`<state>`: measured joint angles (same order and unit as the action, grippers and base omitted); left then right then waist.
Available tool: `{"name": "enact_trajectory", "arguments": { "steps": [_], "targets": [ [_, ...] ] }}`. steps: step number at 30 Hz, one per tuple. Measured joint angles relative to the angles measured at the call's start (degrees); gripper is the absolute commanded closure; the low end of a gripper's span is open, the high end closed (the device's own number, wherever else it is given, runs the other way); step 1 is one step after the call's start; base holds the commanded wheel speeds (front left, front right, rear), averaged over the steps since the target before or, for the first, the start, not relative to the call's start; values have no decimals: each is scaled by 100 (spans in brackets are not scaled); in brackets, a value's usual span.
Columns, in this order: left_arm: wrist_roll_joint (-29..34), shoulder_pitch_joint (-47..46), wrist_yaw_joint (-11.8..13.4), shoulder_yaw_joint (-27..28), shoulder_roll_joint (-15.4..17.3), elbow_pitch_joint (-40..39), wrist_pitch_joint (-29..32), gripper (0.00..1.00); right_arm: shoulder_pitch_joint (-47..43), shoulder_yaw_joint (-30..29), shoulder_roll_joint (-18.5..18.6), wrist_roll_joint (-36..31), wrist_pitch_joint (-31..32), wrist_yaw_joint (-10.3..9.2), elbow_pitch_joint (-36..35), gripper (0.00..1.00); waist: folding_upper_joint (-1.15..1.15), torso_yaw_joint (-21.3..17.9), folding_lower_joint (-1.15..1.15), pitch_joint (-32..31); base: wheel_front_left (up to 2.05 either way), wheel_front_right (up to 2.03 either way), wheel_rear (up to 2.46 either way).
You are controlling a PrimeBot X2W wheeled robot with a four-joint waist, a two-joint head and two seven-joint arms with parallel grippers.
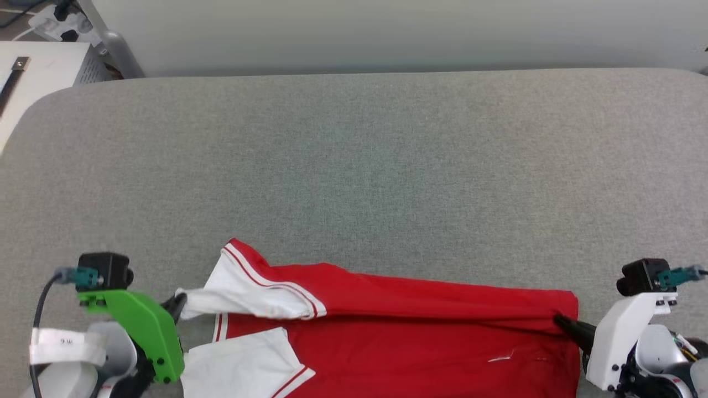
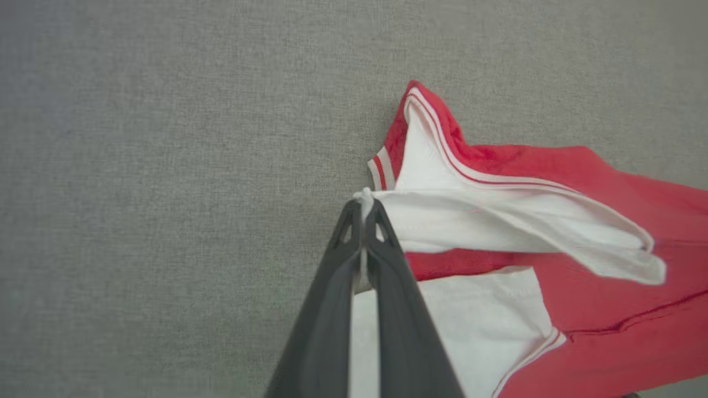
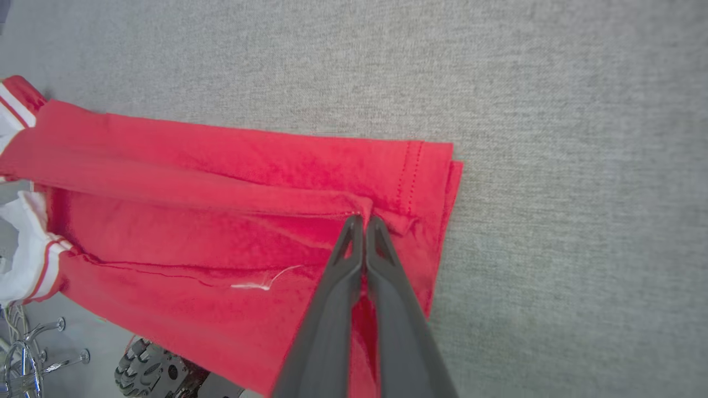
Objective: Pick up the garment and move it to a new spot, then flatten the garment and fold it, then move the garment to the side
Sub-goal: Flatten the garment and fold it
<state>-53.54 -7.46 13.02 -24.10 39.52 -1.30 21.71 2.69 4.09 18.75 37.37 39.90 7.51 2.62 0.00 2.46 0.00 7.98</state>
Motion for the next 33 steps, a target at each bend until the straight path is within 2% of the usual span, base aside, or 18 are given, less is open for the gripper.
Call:
{"name": "enact_trajectory", "arguments": {
  "steps": [6,11,14,16,17,18,19,20,25,29,33],
  "targets": [
    [-286,950,289,-30,-93,-268,-79,100,-520,-240,-234,-87,-261,0,185,100,0,53,0,-264,0,0,0],
    [-439,1300,291,-156,-393,-114,-158,100,-820,-391,-455,-94,-421,0,368,100,0,68,0,-361,0,0,0],
    [-579,1359,183,-192,-608,272,-304,100,-861,-372,-603,-147,-620,0,522,100,0,-1,0,-384,0,0,0],
    [-587,1352,121,-205,-687,392,-366,100,-862,-371,-656,-158,-775,0,565,75,0,-12,0,-406,0,0,0],
    [-587,1348,90,-202,-735,460,-433,95,-862,-357,-677,-192,-861,0,572,0,0,-15,0,-421,0,0,0],
    [-588,1344,80,-211,-764,514,-455,77,-862,-331,-691,-240,-955,0,564,0,0,-17,0,-441,0,0,0],
    [-587,1340,66,-218,-775,547,-461,36,-862,-311,-709,-289,-1048,0,539,0,0,-17,0,-458,0,0,0],
    [-586,1331,32,-211,-792,575,-516,0,-862,-292,-726,-331,-1154,0,495,0,0,-18,0,-480,0,0,0],
    [-442,1226,-18,-136,-831,517,-915,0,-900,-260,-745,-553,-1497,0,83,0,0,-11,0,-605,0,0,0],
    [-175,1139,-3,-94,-824,307,-1214,0,-1065,-296,-746,-670,-1492,0,-302,0,0,-5,0,-690,0,0,0],
    [152,1077,116,-21,-795,45,-1624,0,-1210,-544,-748,-700,-1218,0,-648,0,0,4,0,-772,0,0,0]
  ]
}}
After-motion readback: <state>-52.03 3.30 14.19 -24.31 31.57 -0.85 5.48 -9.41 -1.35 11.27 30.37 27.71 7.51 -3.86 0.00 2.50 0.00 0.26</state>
